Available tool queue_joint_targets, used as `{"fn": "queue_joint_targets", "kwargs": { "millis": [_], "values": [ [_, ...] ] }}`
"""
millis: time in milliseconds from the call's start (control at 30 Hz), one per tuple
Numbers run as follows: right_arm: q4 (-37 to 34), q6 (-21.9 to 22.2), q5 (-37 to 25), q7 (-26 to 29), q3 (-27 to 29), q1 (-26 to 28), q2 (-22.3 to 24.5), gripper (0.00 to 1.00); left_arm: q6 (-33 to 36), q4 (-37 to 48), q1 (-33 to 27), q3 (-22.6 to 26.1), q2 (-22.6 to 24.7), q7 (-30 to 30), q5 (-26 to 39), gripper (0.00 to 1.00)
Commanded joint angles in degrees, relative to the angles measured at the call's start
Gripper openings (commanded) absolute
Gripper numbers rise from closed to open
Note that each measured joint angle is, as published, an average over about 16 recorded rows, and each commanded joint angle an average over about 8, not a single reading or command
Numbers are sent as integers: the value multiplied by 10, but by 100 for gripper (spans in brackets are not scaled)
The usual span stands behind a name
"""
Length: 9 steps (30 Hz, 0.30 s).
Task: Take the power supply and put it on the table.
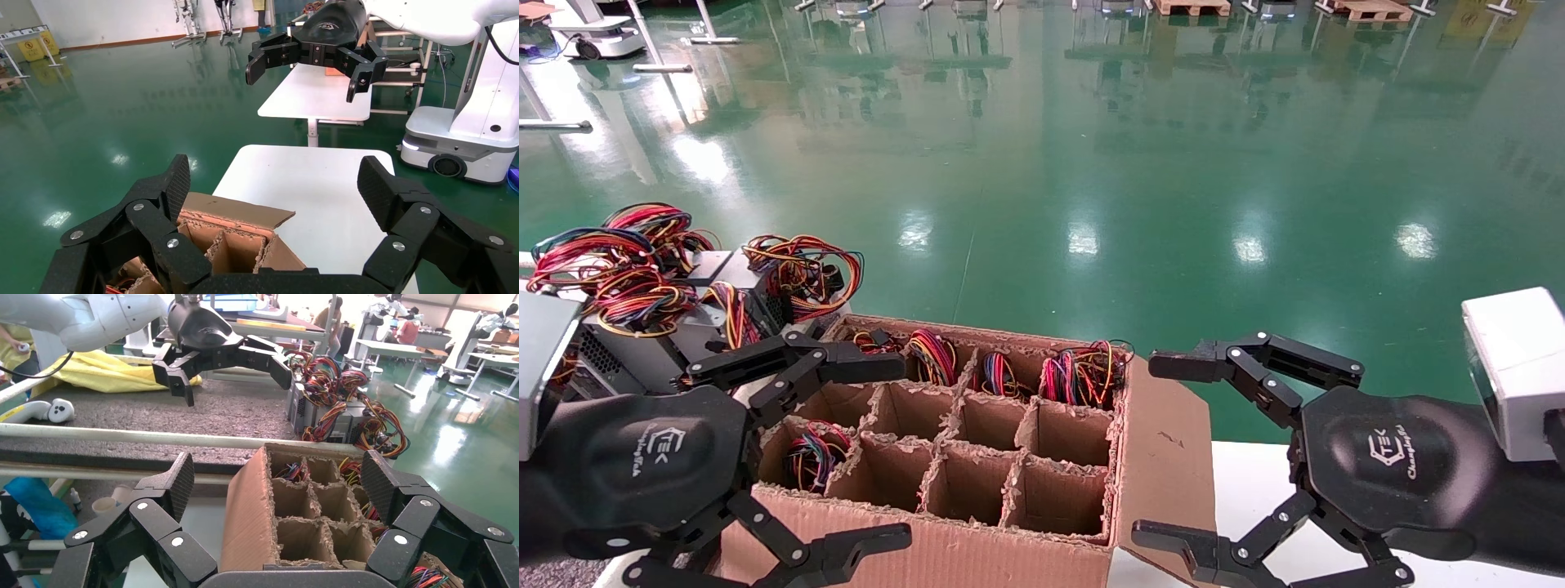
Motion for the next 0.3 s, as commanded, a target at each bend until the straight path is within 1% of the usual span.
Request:
{"fn": "queue_joint_targets", "kwargs": {
  "millis": [33,300],
  "values": [
    [0,0,0,0,0,0,0,100,0,0,0,0,0,0,0,58],
    [0,0,0,0,0,0,0,100,0,0,0,0,0,0,0,58]
  ]
}}
